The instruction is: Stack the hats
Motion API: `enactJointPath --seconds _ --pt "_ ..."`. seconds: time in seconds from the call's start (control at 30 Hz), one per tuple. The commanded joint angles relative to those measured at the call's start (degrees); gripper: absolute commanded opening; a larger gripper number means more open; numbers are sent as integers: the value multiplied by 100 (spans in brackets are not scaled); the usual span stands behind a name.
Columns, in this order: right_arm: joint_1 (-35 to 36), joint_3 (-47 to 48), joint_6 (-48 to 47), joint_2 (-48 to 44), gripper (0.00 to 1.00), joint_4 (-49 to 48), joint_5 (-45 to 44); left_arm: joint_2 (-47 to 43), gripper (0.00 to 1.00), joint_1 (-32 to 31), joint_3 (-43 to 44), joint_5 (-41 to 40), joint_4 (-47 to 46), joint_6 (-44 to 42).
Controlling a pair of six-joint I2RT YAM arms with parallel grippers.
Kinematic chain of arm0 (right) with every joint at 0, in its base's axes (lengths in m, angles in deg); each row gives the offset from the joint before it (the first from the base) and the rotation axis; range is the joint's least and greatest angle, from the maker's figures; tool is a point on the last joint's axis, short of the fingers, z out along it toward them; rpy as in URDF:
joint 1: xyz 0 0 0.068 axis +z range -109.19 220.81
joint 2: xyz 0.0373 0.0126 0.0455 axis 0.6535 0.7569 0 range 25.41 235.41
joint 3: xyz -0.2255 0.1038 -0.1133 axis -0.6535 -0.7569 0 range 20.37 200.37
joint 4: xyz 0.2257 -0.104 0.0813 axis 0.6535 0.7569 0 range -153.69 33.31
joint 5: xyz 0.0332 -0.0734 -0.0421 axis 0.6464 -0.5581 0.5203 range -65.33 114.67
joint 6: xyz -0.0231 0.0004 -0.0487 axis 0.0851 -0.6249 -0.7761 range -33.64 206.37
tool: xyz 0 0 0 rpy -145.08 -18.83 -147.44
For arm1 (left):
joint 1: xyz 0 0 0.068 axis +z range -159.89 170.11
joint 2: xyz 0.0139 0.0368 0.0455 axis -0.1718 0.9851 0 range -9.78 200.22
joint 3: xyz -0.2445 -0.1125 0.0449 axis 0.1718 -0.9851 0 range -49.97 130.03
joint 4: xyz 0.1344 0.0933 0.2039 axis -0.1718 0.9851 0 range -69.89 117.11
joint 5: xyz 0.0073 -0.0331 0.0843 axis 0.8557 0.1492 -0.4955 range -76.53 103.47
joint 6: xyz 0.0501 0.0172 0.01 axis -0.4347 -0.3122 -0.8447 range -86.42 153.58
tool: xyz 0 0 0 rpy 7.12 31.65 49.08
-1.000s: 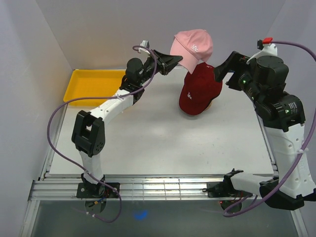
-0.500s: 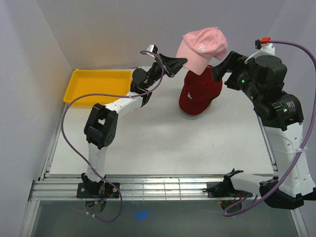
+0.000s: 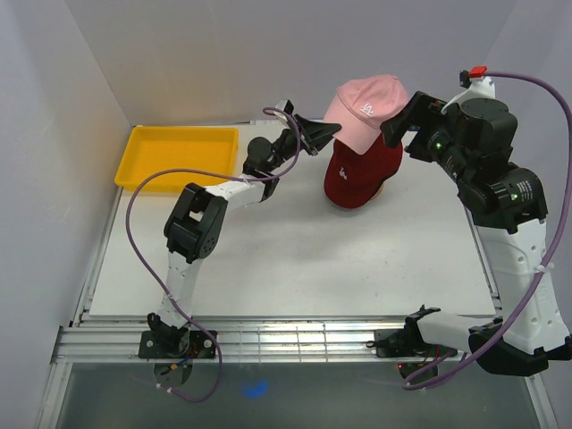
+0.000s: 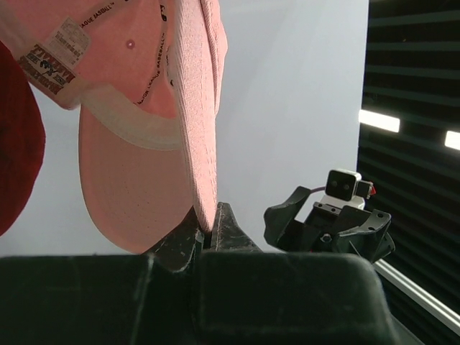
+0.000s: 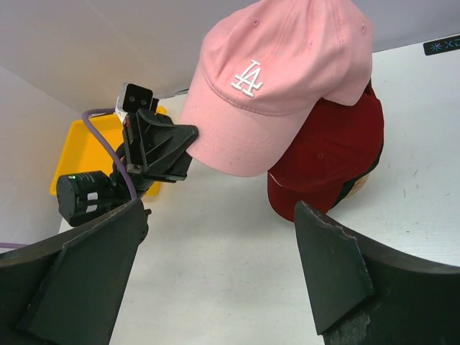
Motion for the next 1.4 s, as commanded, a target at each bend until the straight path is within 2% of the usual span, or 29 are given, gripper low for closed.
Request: enactJointPath --seconds 0.0,0.6,0.9,1.3,1.37 --pt "-36 114 -44 15 89 -292 30 -95 0 -56 -9 91 -701 182" --pt "-62 167 -149 42 89 -275 48 468 0 -231 282 214 -913 490" --pt "-106 53 -202 50 89 -283 83 151 0 -29 -1133 4 -1853 806" --pt "-132 -106 -246 42 89 -301 101 291 0 85 -1626 30 -2257 1043" --pt "-141 -150 -255 33 89 -301 101 335 2 85 -1678 -14 -2327 1070"
